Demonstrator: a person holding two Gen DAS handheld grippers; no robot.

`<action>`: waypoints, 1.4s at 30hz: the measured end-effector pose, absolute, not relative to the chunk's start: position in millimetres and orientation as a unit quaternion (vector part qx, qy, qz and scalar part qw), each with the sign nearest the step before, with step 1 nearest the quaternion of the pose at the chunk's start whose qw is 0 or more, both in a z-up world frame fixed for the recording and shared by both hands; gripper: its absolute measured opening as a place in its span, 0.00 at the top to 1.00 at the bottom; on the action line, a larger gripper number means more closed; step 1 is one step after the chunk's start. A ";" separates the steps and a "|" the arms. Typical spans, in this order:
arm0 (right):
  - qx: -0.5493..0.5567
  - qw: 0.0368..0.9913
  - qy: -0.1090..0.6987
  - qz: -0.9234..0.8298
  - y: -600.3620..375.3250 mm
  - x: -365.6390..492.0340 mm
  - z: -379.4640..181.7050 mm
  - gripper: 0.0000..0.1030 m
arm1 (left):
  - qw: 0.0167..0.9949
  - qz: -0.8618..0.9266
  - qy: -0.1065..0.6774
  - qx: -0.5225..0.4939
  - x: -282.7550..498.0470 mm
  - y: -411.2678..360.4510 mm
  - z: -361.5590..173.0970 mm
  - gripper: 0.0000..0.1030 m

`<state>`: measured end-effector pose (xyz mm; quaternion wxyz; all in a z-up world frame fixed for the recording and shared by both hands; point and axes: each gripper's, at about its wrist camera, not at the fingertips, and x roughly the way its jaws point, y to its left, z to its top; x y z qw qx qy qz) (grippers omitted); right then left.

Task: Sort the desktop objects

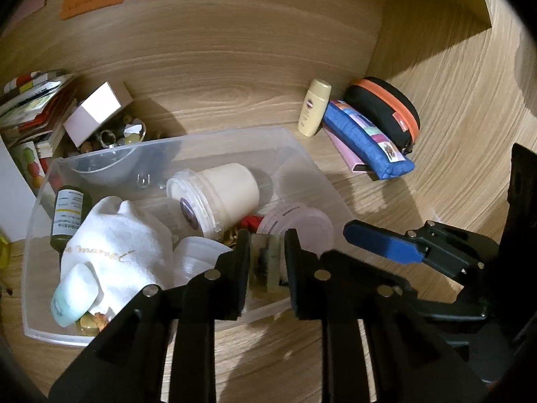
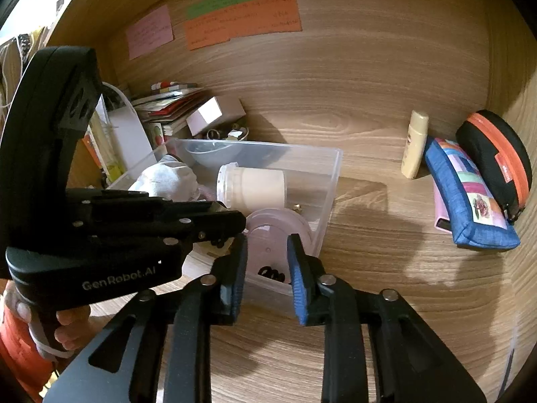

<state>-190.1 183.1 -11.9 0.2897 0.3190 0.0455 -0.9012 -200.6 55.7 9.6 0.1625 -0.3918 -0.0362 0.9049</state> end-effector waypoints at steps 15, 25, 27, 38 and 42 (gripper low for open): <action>0.290 0.259 0.039 -0.921 194.9 -172.5 7.2 0.31 | 0.140 0.924 -0.047 -0.353 -178.3 39.2 33.5 0.38; 0.296 0.257 0.019 -0.920 199.6 -159.1 19.9 0.19 | 0.096 0.935 -0.062 -0.337 -150.2 14.8 44.5 0.13; 0.296 0.258 0.018 -0.919 199.1 -155.5 20.9 0.18 | 0.080 0.937 -0.063 -0.333 -141.5 9.2 45.4 0.10; 0.287 0.268 0.032 -0.919 188.0 -125.6 25.8 0.16 | 0.015 0.951 -0.043 -0.306 -98.7 0.3 44.3 0.09; 0.279 0.271 0.036 -0.920 186.0 -114.1 26.4 0.13 | 0.000 0.953 -0.043 -0.299 -88.8 0.7 42.1 0.08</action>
